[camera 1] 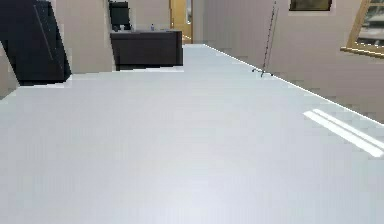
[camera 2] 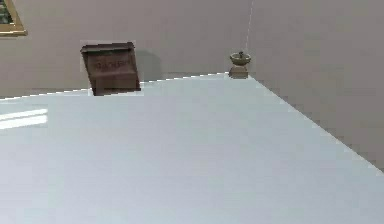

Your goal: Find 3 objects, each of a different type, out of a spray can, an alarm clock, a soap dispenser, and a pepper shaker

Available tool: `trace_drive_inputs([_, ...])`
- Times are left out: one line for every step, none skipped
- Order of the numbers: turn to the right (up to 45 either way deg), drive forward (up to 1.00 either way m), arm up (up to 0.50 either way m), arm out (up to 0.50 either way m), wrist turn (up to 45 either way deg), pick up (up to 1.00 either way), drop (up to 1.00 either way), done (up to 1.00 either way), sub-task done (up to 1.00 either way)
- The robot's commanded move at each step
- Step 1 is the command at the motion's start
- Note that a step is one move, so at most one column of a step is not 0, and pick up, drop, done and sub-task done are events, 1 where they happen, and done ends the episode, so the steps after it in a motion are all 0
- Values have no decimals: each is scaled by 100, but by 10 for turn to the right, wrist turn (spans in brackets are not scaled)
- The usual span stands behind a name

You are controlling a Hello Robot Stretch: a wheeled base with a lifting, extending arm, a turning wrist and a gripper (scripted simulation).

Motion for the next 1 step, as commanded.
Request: trace_drive_inputs([0, 100, 0, 0, 0, 0, 0, 0, 0])
